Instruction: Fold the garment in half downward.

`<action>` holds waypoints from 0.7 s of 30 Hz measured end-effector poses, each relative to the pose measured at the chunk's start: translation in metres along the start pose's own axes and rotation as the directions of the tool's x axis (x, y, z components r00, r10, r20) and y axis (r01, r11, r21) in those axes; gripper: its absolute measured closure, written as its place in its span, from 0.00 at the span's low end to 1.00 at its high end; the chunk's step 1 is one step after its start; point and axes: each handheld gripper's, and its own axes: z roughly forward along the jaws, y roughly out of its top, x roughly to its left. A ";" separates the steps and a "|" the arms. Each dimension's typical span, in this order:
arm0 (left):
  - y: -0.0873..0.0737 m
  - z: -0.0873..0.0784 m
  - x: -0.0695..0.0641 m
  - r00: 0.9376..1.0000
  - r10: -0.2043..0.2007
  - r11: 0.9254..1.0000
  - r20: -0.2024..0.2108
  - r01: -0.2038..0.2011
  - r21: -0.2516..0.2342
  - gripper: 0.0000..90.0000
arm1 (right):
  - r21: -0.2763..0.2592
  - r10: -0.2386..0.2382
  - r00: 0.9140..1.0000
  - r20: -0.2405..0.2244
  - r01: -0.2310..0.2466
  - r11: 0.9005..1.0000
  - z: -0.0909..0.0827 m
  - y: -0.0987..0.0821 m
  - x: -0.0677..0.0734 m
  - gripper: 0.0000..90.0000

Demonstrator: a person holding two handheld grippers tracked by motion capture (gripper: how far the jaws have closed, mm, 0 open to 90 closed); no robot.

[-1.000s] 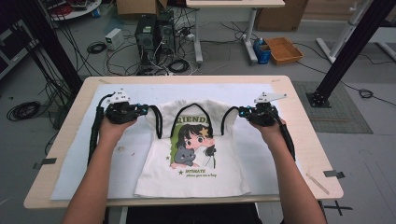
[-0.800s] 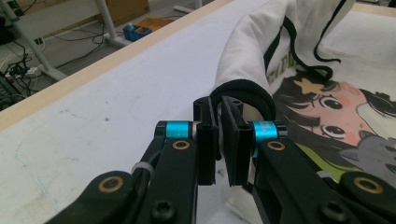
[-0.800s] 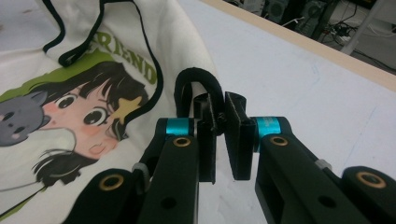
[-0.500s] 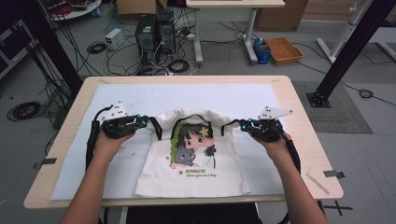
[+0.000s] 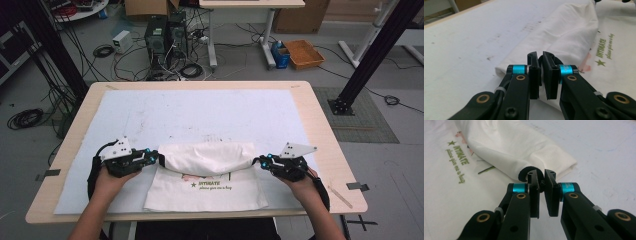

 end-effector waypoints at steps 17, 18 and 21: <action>-0.013 -0.022 0.007 0.978 -0.209 0.975 0.010 0.209 -0.072 0.45 | -0.042 0.058 0.997 -0.044 -0.060 0.997 -0.015 -0.006 -0.001 0.63; -0.011 -0.020 0.008 0.975 -0.223 0.972 0.008 0.223 -0.070 0.45 | -0.039 0.065 0.997 -0.042 -0.067 0.997 -0.015 -0.007 -0.002 0.63; -0.007 -0.011 0.008 0.973 -0.232 0.972 0.001 0.232 -0.046 0.45 | -0.030 0.077 0.996 -0.043 -0.079 0.996 -0.011 -0.009 -0.004 0.63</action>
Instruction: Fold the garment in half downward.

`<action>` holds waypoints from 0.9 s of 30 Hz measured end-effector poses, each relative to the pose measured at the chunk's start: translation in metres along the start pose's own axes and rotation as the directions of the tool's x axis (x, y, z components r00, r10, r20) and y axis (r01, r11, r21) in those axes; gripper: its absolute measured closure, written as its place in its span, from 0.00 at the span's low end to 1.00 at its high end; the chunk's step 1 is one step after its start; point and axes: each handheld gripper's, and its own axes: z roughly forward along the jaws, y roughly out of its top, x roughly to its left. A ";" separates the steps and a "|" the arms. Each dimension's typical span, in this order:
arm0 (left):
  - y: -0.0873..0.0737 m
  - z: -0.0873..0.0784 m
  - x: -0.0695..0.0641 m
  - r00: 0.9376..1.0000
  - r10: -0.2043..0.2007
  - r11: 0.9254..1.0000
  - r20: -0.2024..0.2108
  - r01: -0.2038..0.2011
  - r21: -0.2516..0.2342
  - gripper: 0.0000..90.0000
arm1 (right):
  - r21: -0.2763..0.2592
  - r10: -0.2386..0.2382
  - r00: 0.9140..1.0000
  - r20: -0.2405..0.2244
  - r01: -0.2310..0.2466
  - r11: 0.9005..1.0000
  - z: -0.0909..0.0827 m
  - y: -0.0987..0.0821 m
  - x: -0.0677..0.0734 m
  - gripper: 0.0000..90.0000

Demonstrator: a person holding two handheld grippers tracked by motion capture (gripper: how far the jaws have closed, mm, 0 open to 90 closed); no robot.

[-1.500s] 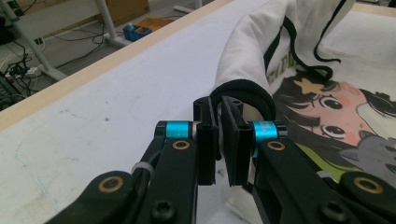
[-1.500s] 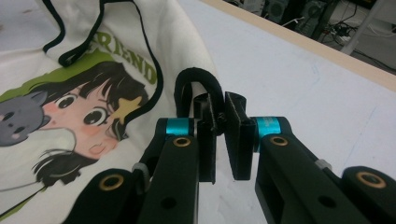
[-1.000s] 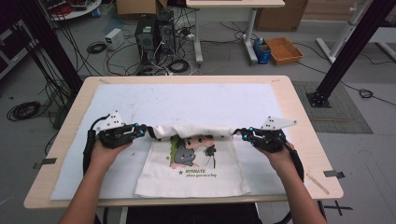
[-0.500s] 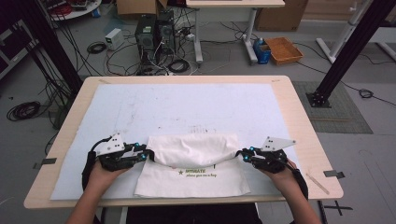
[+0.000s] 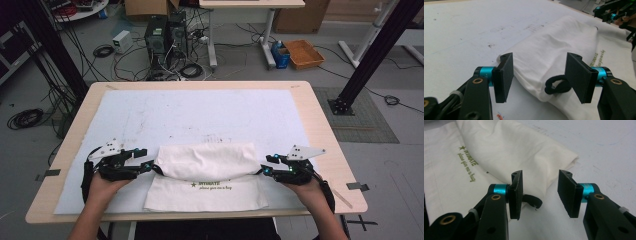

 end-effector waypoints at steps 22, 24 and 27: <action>-0.020 0.006 -0.028 0.992 0.125 0.966 0.004 -0.122 0.227 0.70 | 0.137 -0.009 0.999 -0.053 0.016 0.990 0.022 -0.010 -0.001 0.80; -0.021 0.007 -0.030 0.990 0.141 0.962 0.016 -0.141 0.233 0.78 | 0.143 -0.026 0.998 -0.053 0.033 0.989 0.022 -0.009 0.001 0.88; -0.021 0.006 -0.029 0.989 0.147 0.962 0.022 -0.148 0.229 0.90 | 0.140 -0.050 0.997 -0.055 0.058 0.988 0.021 -0.009 0.004 0.94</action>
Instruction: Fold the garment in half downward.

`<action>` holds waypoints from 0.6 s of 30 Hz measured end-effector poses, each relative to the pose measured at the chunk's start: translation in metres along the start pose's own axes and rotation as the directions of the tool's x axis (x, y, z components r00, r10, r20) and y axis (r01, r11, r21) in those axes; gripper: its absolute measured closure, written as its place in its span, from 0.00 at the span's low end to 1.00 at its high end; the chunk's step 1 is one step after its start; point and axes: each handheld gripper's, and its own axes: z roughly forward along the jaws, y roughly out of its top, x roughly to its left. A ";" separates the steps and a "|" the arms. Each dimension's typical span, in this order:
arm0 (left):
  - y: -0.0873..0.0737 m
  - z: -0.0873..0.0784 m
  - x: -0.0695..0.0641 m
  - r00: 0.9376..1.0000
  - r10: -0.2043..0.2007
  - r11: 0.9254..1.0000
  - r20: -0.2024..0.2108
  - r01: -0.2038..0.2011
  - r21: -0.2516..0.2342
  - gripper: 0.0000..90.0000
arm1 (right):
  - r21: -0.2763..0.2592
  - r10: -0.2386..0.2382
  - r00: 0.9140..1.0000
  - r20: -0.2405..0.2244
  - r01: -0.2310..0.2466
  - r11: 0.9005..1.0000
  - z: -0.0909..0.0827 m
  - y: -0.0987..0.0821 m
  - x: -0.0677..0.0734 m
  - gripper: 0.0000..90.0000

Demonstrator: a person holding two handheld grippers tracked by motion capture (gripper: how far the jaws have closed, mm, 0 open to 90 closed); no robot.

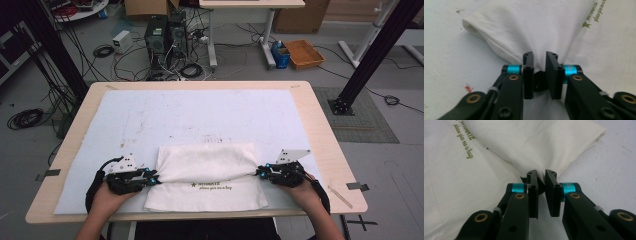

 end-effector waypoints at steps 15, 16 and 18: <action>-0.016 -0.031 -0.005 0.997 0.004 0.991 0.077 0.006 -0.132 0.95 | -0.081 -0.075 0.997 0.005 0.075 0.994 -0.030 0.005 0.023 0.97; -0.016 -0.032 -0.007 0.996 0.005 0.990 0.085 0.007 -0.139 0.95 | -0.082 -0.079 0.997 0.003 0.079 0.994 -0.031 0.003 0.025 0.97; -0.017 -0.034 -0.009 0.995 0.001 0.988 0.100 0.014 -0.151 0.95 | -0.082 -0.078 0.997 0.003 0.078 0.994 -0.035 -0.001 0.029 0.97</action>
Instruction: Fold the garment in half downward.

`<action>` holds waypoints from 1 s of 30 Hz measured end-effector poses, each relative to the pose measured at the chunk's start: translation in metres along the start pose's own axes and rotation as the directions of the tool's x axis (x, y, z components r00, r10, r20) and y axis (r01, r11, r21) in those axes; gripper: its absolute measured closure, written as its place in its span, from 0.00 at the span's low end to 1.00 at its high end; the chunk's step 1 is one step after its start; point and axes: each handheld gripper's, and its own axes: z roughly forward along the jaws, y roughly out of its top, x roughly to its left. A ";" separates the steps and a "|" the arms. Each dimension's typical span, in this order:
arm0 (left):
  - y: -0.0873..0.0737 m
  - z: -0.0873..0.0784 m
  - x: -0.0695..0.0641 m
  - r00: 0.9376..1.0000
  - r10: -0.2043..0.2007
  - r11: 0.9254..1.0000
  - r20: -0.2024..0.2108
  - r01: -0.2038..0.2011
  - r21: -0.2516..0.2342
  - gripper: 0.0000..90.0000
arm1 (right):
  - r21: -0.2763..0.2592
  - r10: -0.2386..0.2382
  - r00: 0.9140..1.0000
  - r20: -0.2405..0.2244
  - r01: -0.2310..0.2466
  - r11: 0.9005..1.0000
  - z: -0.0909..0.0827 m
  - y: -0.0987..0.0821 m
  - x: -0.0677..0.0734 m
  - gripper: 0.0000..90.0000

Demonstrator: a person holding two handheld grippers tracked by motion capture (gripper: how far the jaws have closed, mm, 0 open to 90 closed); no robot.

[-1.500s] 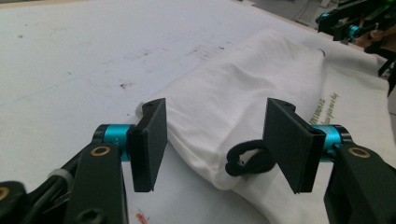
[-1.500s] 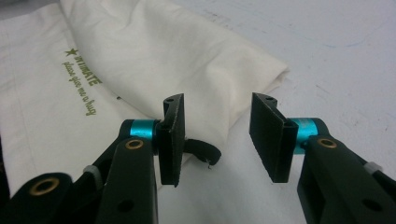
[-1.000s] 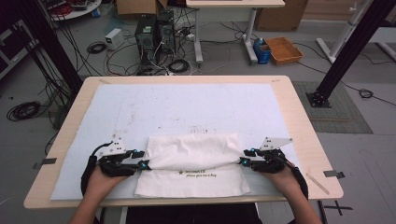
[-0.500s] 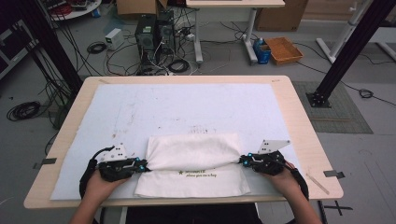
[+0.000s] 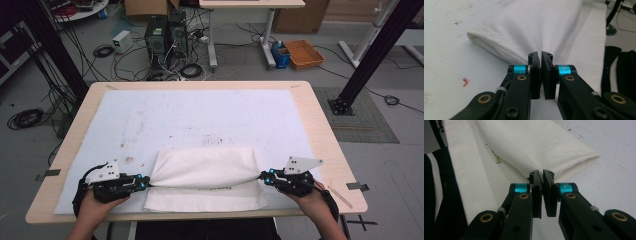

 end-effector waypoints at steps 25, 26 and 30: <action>-0.022 -0.017 -0.038 0.990 -0.120 0.992 -0.077 0.116 -0.050 0.46 | -0.074 0.144 0.987 0.067 -0.139 0.988 -0.037 -0.034 0.040 0.64; -0.021 -0.016 -0.038 0.989 -0.128 0.991 -0.073 0.124 -0.054 0.46 | -0.075 0.145 0.987 0.073 -0.139 0.987 -0.035 -0.033 0.039 0.64; -0.020 -0.008 -0.037 0.988 -0.138 0.990 -0.068 0.136 -0.032 0.49 | -0.050 0.147 0.988 0.048 -0.144 0.988 -0.019 -0.033 0.035 0.64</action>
